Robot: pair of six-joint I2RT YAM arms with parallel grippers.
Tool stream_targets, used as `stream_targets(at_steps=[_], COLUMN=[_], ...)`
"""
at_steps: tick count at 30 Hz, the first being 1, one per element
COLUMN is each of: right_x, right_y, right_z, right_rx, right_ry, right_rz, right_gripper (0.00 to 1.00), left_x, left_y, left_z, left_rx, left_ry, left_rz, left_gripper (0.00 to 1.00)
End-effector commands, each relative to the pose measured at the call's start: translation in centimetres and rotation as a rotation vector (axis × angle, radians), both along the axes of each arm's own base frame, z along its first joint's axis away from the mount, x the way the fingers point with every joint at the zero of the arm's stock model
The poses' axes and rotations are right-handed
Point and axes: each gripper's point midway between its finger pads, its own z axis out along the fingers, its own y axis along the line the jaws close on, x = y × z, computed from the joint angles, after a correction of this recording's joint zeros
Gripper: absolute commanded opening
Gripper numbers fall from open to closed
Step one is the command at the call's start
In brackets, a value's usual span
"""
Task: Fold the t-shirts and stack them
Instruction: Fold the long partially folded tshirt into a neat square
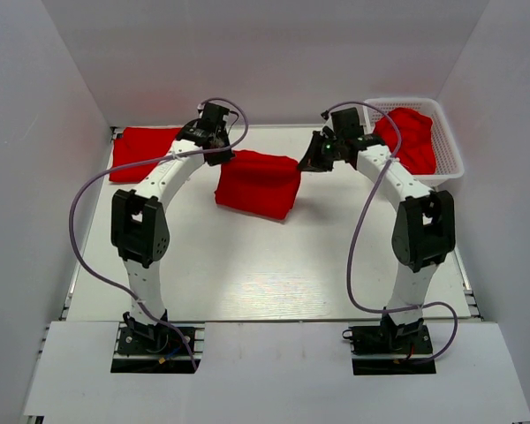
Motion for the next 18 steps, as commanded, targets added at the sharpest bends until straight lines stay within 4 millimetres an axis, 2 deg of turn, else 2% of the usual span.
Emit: stream_targets(at_steps=[1, 3, 5, 6, 7, 8, 9, 10, 11, 12, 13, 14, 15, 16, 17, 18], right_x=[2.7, 3.7, 4.5, 5.1, 5.6, 6.4, 7.0, 7.6, 8.6, 9.2, 9.7, 10.8, 11.5, 12.5, 13.4, 14.3], right_y=[0.2, 0.3, 0.4, 0.3, 0.5, 0.6, 0.9, 0.9, 1.1, 1.1, 1.4, 1.4, 1.6, 1.7, 1.7, 1.8], right_z=[2.2, 1.2, 0.3, -0.2, 0.4, -0.2, 0.1, -0.4, 0.1, 0.4, -0.5, 0.2, 0.5, -0.3, -0.1, -0.8], right_rx=[0.025, 0.021, 0.023, 0.033, 0.049, 0.054, 0.073, 0.076, 0.092, 0.102, 0.107, 0.123, 0.133, 0.129, 0.127, 0.123], right_ry=[-0.096, -0.082, -0.075, -0.073, -0.089, -0.097, -0.107, -0.113, -0.153, -0.176, -0.174, -0.229, -0.272, -0.306, -0.334, -0.358], right_rz=[0.019, 0.019, 0.016, 0.018, 0.024, 0.023, 0.034, 0.031, 0.028, 0.029, 0.035, 0.028, 0.03, 0.031, 0.027, 0.039], right_gripper=[0.0, 0.0, 0.0, 0.0, 0.0, 0.0, 0.0, 0.0, 0.0, 0.0, 0.0, 0.0, 0.0, 0.0, 0.21, 0.27], left_x=[3.4, 4.6, 5.4, 6.2, 6.5, 6.9, 7.3, 7.8, 8.0, 8.8, 8.9, 9.7, 10.0, 10.7, 11.2, 11.7], left_y=[0.4, -0.5, -1.2, -0.9, -1.0, -1.1, -1.3, -0.7, -0.5, -0.2, 0.0, 0.1, 0.2, 0.8, 0.9, 0.8], left_z=[2.7, 3.2, 2.2, 2.9, 2.3, 1.8, 2.3, 1.4, 1.6, 0.7, -0.1, 0.6, 0.1, -0.9, -0.8, -0.5], left_rx=[0.001, -0.018, -0.031, -0.041, -0.04, -0.041, -0.049, -0.044, -0.039, -0.036, -0.03, -0.026, -0.025, -0.017, -0.01, -0.023], left_ry=[-0.139, -0.191, -0.201, -0.237, -0.236, -0.238, -0.265, -0.259, -0.273, -0.268, -0.257, -0.285, -0.281, -0.283, -0.299, -0.315], left_rz=[-0.018, -0.06, -0.083, -0.073, -0.073, -0.073, -0.073, -0.047, -0.037, -0.027, -0.011, 0.004, 0.022, 0.039, 0.053, 0.06], left_gripper=[0.0, 0.0, 0.0, 0.0, 0.0, 0.0, 0.0, 0.0, 0.0, 0.0, 0.0, 0.01, 0.02, 0.1, 0.32, 0.49])
